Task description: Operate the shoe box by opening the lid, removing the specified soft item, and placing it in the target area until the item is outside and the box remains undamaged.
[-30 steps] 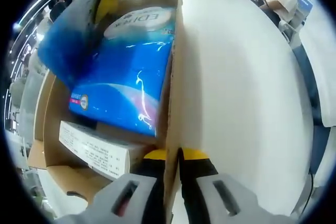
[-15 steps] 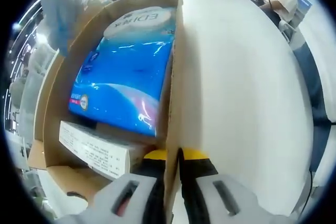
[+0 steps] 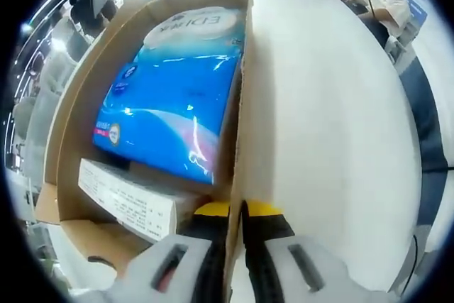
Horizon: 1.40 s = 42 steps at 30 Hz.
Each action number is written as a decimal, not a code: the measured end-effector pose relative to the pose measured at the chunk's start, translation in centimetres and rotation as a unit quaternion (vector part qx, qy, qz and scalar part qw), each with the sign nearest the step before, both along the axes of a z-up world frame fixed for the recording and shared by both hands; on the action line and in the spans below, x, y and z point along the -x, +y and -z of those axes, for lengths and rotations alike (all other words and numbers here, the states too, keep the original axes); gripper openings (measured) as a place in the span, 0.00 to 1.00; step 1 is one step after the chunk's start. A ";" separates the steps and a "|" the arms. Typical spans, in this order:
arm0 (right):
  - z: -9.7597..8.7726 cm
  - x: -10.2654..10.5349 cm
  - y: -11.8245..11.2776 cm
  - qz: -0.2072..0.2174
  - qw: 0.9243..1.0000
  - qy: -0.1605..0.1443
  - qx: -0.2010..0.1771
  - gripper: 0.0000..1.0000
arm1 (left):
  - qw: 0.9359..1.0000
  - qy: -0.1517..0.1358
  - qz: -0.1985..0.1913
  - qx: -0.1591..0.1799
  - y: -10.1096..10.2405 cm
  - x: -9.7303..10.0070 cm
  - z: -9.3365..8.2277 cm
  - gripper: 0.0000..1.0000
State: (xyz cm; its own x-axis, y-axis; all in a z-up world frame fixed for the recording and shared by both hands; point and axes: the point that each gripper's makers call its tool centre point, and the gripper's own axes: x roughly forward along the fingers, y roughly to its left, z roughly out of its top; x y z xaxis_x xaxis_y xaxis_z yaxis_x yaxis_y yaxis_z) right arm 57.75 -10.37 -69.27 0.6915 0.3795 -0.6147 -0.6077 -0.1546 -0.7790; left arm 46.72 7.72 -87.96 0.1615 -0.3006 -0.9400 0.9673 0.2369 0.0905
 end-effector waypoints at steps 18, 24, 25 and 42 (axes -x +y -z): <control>1.0 -1.8 -8.8 0.014 0.999 0.003 -0.044 0.01 | 0.999 0.021 -0.041 -0.003 -0.1 0.3 -0.2 0.04; 2.6 -1.9 -10.7 0.024 0.999 0.015 -0.042 0.01 | 0.999 0.017 -0.036 -0.002 0.2 0.0 0.1 0.04; 2.8 -1.9 -10.8 0.025 0.999 0.016 -0.041 0.01 | 0.999 0.017 -0.035 -0.002 0.3 0.0 0.1 0.04; 6.0 -1.4 -13.3 0.047 0.998 0.042 -0.023 0.01 | 1.000 0.008 -0.023 0.002 -0.3 0.3 -0.5 0.04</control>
State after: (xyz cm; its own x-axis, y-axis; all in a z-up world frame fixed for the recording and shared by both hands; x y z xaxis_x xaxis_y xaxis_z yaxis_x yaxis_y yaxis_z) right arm 59.10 -23.66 -75.22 0.6722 0.3448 -0.6552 -0.6810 -0.0594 -0.7299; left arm 46.37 7.43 -87.45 0.1603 -0.2967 -0.9414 0.9568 0.2811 0.0743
